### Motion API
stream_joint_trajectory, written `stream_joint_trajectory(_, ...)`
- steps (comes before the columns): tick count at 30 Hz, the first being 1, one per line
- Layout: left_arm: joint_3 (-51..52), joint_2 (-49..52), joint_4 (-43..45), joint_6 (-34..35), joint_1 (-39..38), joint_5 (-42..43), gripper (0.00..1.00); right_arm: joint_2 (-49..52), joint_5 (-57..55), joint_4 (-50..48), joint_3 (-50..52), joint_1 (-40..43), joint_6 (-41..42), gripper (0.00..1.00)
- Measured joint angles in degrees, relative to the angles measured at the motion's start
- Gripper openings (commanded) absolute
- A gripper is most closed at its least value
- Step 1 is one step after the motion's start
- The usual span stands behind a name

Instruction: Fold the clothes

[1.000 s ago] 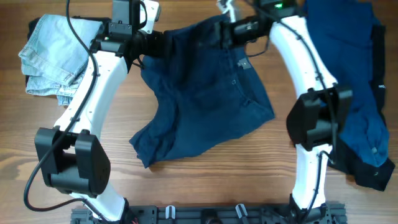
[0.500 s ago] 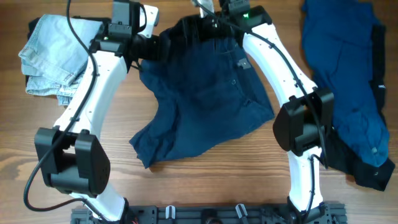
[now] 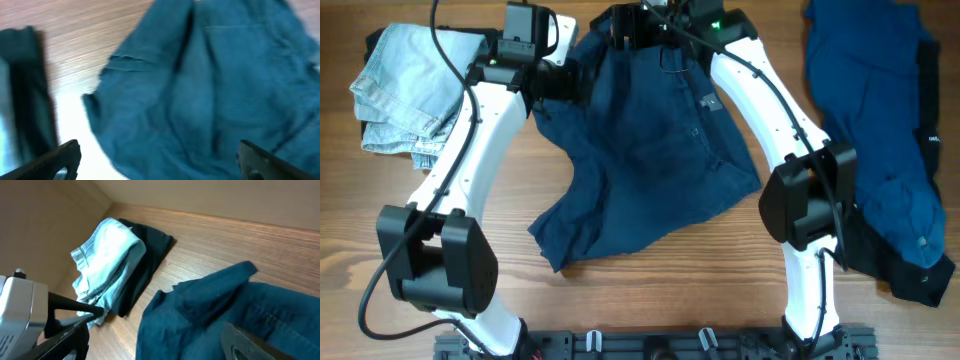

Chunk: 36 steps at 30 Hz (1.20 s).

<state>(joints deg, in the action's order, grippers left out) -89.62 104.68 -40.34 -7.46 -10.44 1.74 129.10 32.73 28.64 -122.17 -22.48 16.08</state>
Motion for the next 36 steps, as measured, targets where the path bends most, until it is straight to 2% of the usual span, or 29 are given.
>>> stream_joint_trajectory(6,0.00,0.00,1.36,2.29,1.40,-4.04,1.00,0.00,-0.63,1.92,0.00,3.45,0.46,0.86)
stream_joint_trajectory(11,-0.02,0.72,9.27,2.27,2.25,-4.90,1.00,0.00,-3.91,9.11,0.00,9.86,-4.42,0.86)
stream_joint_trajectory(17,-0.11,5.97,14.88,-0.52,1.20,-3.78,1.00,0.00,-7.91,16.37,0.00,16.72,-8.96,0.86)
stream_joint_trajectory(23,-0.11,11.87,20.44,-1.66,0.39,-3.34,0.96,0.00,-7.89,19.23,0.00,21.42,-10.23,0.86)
stream_joint_trajectory(27,-0.11,13.60,25.33,-1.95,0.37,-3.34,0.87,0.00,-7.87,19.80,0.00,22.49,-10.38,0.86)
stream_joint_trajectory(36,-0.11,14.29,26.75,-2.36,0.37,-1.49,0.87,0.00,-7.63,19.91,0.00,21.84,-10.38,0.86)
